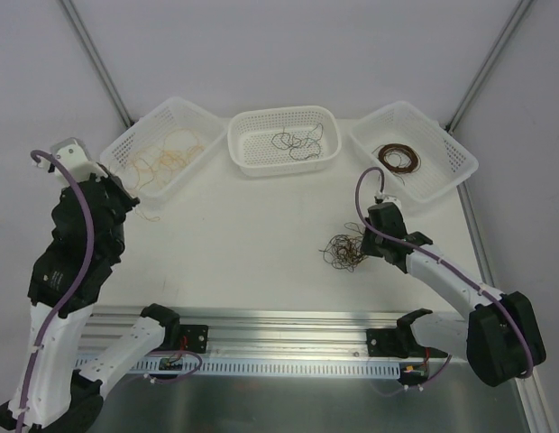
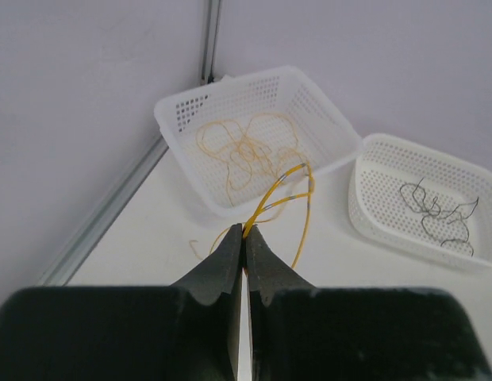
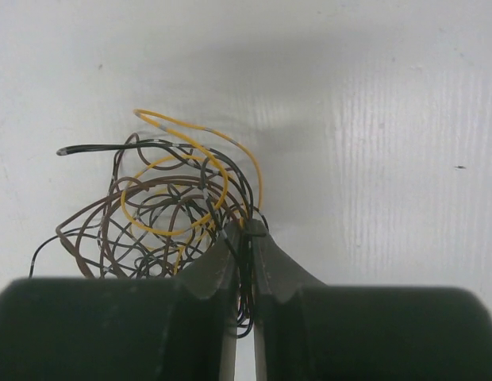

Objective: Untangle the cables

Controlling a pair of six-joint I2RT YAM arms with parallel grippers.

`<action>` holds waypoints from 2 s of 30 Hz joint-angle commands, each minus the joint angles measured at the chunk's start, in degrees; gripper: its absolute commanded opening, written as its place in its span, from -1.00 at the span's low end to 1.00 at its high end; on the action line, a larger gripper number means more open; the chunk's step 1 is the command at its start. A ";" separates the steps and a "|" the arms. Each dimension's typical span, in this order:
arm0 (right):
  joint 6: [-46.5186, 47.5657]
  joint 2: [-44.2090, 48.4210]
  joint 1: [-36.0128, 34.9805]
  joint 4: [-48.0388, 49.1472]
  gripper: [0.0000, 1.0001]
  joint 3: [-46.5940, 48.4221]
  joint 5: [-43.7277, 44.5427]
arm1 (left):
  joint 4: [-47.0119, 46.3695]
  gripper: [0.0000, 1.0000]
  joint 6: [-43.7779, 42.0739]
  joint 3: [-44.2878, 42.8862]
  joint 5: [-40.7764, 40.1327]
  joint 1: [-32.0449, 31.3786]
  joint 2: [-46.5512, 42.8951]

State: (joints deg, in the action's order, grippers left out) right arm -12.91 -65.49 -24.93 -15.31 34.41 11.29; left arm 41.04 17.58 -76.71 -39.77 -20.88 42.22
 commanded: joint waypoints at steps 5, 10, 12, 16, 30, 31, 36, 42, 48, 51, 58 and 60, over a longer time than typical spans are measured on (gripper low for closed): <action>-1.42 1.77 1.81 -0.25 -0.79 -0.67 -3.02 | 0.10 -1.00 -6.33 -10.83 0.56 0.41 5.59; -0.81 0.98 1.64 0.72 -0.69 -0.40 -6.71 | -3.32 -1.00 -8.53 -11.45 3.82 0.49 11.56; 0.07 0.72 1.72 1.07 -0.63 -0.22 -7.77 | -4.99 -1.00 -9.23 -11.89 6.01 1.10 14.37; 1.56 -0.33 1.72 1.25 -0.41 0.48 -11.28 | -8.07 -1.00 -9.67 -14.34 9.96 3.65 20.17; 6.22 4.93 -1.35 -2.53 0.73 2.76 -17.71 | -13.00 -1.00 -9.32 -37.18 19.46 18.86 48.91; 6.40 6.07 -1.53 -3.31 0.76 2.85 -17.44 | -13.00 -1.00 -9.32 -38.50 20.16 19.38 50.40; 7.81 8.71 -1.62 -5.25 0.83 3.73 -16.91 | -13.18 -1.00 -8.01 -44.23 21.31 23.69 59.55; 8.51 10.74 -1.79 -6.49 0.85 4.08 -15.51 | -13.26 -0.36 -3.88 -43.01 25.61 27.82 67.29; 8.07 10.04 -1.70 -6.75 0.85 3.73 -14.45 | -13.18 0.98 1.39 -32.12 34.21 28.71 64.32; 7.02 9.86 -1.70 -6.40 0.84 3.29 -13.23 | -13.35 0.98 4.56 -24.65 37.56 28.71 59.22; 6.23 9.07 -1.62 -7.10 0.75 4.26 -6.30 | -13.70 0.98 9.66 -8.30 43.11 25.11 44.90; 5.70 8.37 -1.53 -7.02 0.67 4.87 -5.32 | -15.02 0.98 10.45 -1.54 42.76 21.70 39.28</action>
State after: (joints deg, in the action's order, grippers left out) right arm -5.98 -56.45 -26.39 -21.80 36.34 1.72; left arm 28.23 24.47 -83.72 -0.05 4.86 90.56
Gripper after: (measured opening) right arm 0.855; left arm 0.992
